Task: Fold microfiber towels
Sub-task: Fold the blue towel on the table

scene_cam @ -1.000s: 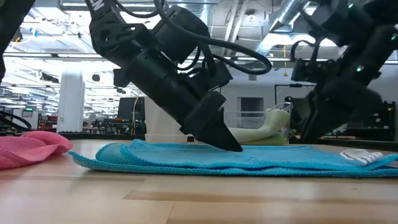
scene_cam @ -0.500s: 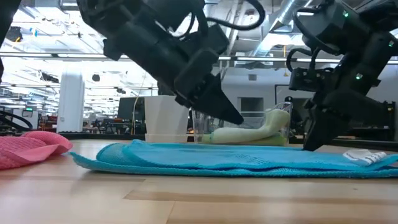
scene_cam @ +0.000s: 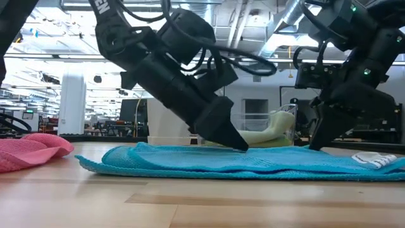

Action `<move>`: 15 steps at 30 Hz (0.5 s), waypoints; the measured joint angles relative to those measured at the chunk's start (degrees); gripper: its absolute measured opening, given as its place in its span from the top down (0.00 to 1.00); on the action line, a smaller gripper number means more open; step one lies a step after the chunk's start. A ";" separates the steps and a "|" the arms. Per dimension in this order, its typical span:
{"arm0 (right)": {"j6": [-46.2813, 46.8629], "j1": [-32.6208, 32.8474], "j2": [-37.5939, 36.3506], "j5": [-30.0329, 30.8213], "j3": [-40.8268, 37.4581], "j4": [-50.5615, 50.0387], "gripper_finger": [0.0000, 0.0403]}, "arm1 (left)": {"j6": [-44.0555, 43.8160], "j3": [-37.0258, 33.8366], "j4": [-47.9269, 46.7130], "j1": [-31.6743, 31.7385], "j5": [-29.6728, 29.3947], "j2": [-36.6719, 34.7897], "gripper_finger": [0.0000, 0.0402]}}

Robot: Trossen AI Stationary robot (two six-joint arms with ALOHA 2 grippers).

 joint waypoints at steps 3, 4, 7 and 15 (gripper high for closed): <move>0.17 0.00 -0.02 -0.11 0.01 0.03 0.94 | 0.53 0.02 -0.35 0.12 0.04 0.00 1.00; 0.19 0.00 -0.02 -0.13 0.08 0.03 0.95 | 0.63 0.02 -0.54 0.14 0.08 0.00 1.00; -0.11 0.00 -0.02 -0.19 1.77 -0.78 0.98 | 0.60 0.02 -0.68 0.32 0.41 0.00 1.00; -5.26 -0.47 0.00 -0.83 8.80 -2.02 0.98 | 0.60 0.02 -0.82 1.01 1.21 0.00 1.00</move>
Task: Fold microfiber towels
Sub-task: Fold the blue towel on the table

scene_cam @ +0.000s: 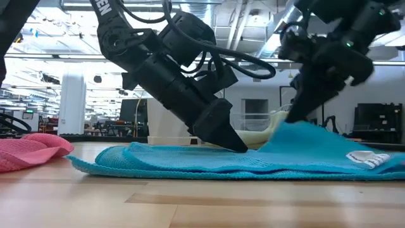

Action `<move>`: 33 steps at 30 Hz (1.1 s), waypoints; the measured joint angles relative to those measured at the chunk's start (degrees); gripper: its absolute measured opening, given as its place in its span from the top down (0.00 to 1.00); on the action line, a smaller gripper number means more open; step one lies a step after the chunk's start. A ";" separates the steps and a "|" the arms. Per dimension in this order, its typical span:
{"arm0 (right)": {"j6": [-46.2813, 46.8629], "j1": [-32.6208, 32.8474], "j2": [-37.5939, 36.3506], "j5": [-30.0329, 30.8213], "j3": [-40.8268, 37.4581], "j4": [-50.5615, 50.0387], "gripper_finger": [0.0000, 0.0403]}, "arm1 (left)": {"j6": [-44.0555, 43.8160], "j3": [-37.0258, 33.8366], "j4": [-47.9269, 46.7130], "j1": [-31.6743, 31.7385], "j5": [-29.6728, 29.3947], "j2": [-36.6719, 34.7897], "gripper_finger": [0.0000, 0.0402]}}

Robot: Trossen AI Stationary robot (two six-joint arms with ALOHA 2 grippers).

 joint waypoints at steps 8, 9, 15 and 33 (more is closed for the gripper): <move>-2.46 -3.11 0.02 -1.00 2.38 2.92 0.98 | -0.02 0.00 -0.24 0.07 0.08 0.00 1.00; -2.77 -3.56 0.02 -1.34 2.38 3.77 0.98 | -0.02 0.00 -0.24 0.07 0.08 0.00 1.00; -4.38 -5.61 0.04 -2.42 2.38 8.50 0.98 | 0.04 0.00 0.47 0.09 0.03 0.00 1.00; -7.54 -8.73 2.65 -2.33 2.40 14.77 0.98 | -5.04 0.00 -24.58 -5.44 -5.56 -12.11 1.00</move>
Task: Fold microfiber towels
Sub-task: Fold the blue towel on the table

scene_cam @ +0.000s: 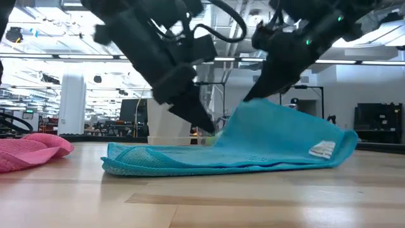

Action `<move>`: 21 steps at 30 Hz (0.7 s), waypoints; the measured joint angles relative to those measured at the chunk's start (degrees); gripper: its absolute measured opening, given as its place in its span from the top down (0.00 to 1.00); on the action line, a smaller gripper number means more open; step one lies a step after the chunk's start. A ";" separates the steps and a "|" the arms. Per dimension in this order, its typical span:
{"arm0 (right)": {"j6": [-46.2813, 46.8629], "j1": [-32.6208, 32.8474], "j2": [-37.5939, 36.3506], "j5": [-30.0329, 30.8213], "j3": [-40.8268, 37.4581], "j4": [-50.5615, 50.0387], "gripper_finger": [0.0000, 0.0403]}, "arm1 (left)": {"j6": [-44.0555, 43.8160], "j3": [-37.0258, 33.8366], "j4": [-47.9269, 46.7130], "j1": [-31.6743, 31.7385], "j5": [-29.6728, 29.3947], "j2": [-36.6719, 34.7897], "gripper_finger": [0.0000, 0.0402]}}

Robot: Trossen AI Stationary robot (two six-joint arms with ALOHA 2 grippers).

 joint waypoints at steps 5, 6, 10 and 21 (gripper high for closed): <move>-1.32 -1.26 4.73 0.01 0.02 4.39 0.98 | -2.29 -1.80 -3.05 -1.66 -3.21 0.05 1.00; -1.38 -1.42 5.25 0.01 -0.05 4.74 0.98 | -3.30 -2.64 -2.44 -1.86 -3.25 0.15 1.00; -2.02 -2.20 6.78 -0.27 1.35 6.42 0.98 | -6.21 -4.63 -2.24 -2.75 -3.58 0.19 1.00; -5.82 -2.90 18.57 -2.15 11.60 5.93 0.98 | -8.03 -8.83 4.72 -3.23 -3.97 0.17 1.00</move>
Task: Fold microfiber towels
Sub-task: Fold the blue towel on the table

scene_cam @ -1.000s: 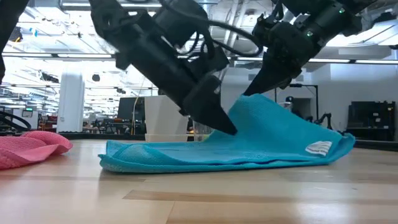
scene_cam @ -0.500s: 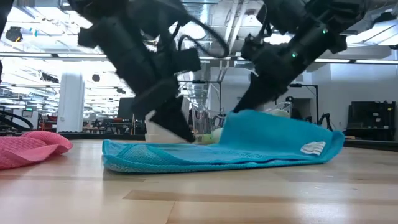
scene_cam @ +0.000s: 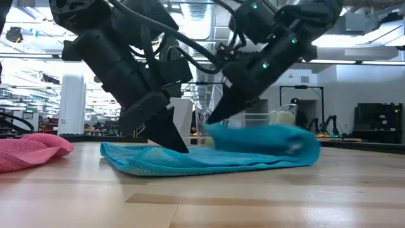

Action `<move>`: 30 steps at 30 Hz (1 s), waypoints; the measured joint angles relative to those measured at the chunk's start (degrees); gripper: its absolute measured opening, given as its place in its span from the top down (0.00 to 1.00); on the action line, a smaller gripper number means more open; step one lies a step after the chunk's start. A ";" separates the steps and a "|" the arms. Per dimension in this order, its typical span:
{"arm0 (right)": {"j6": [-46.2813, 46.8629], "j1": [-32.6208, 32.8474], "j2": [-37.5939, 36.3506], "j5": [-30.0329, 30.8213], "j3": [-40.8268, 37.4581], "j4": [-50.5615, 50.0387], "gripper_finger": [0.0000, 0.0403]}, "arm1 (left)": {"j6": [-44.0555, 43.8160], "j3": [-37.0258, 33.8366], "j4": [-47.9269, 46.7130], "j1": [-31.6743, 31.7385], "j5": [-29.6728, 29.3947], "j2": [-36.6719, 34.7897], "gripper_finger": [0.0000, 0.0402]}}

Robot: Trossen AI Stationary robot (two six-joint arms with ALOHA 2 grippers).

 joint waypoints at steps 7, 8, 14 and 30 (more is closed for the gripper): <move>-1.47 -0.53 5.24 -2.00 4.47 -0.53 0.97 | 0.20 0.00 0.49 0.02 0.37 0.00 1.00; -1.47 -0.70 5.96 -2.80 4.89 0.00 0.97 | 0.21 0.00 0.49 0.02 0.37 0.00 1.00; -1.64 -0.68 8.17 -3.90 5.84 0.21 0.97 | 0.33 0.00 0.73 0.02 0.39 0.02 1.00; -3.05 -0.06 7.89 -5.84 5.79 1.43 0.96 | 0.50 -0.02 1.08 0.04 0.37 0.09 1.00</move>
